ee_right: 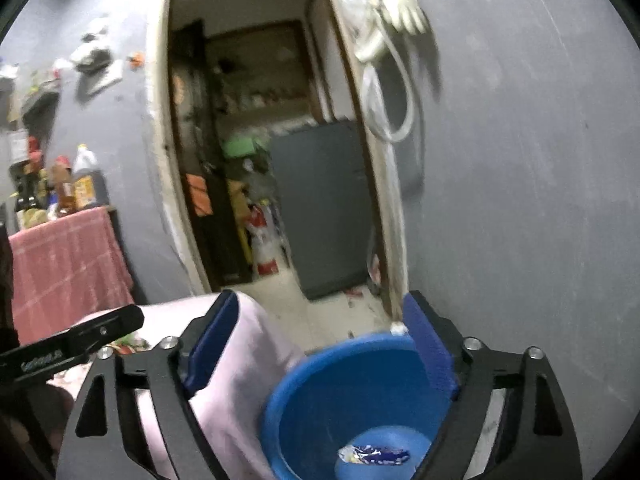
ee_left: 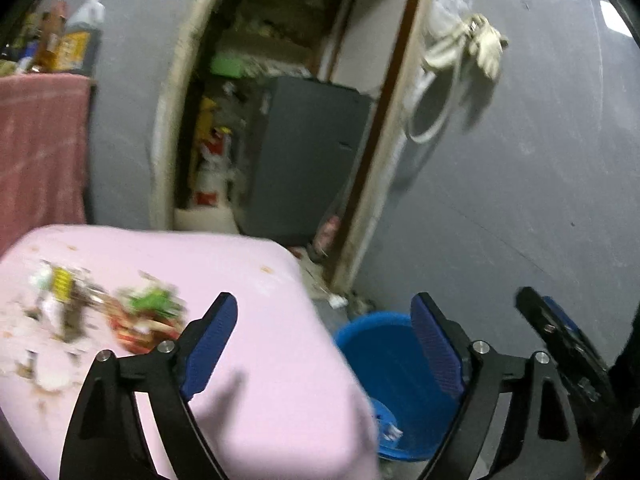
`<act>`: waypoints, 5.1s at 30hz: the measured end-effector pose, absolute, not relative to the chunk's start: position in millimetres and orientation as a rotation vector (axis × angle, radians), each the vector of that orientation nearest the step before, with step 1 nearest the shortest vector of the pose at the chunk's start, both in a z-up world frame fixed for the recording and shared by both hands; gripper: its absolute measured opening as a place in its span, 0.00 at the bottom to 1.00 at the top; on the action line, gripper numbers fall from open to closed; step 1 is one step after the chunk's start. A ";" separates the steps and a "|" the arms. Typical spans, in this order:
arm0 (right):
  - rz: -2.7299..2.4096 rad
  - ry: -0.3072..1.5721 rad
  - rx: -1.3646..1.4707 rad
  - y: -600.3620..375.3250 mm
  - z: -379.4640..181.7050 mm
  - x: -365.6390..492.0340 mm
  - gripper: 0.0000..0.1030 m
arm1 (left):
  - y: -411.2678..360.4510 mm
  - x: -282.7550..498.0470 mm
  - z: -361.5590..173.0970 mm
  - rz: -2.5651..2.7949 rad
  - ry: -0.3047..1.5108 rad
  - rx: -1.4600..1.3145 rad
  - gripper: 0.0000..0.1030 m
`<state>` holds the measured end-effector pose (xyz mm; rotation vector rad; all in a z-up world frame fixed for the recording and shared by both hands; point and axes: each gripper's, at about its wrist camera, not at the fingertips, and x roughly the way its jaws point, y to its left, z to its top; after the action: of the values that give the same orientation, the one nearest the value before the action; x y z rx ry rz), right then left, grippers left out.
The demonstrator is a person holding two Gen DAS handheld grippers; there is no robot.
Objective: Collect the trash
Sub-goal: 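Return both tools to the table above the remaining trash, then grasp the yellow strip with the left tool while the right grasps the red wrapper, then lift both items over the blue bucket and open both tools to drop them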
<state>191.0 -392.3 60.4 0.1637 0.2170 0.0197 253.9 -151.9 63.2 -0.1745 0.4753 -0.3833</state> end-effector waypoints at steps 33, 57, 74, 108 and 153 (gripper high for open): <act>0.391 0.205 0.042 -214.1 55.2 224.1 1.00 | 61.5 189.0 52.8 0.023 0.309 -0.117 0.98; 0.481 0.614 -0.003 -192.7 2.6 275.4 0.57 | 38.4 286.3 15.5 -0.224 0.742 -0.162 0.66; 0.543 0.678 0.045 -196.5 -6.6 283.8 0.56 | 20.2 300.9 6.8 -0.146 0.783 -0.126 0.31; 0.561 0.537 0.057 -213.0 19.3 249.9 0.07 | 8.6 222.3 39.9 -0.106 0.615 -0.132 0.01; -0.010 0.526 0.242 -415.4 9.0 226.9 0.25 | -232.3 280.4 24.8 -0.573 0.652 -0.145 0.02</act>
<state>226.9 -415.4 9.0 0.2425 0.5262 -0.0104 280.4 -232.3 24.8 -0.1447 0.6521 -0.5728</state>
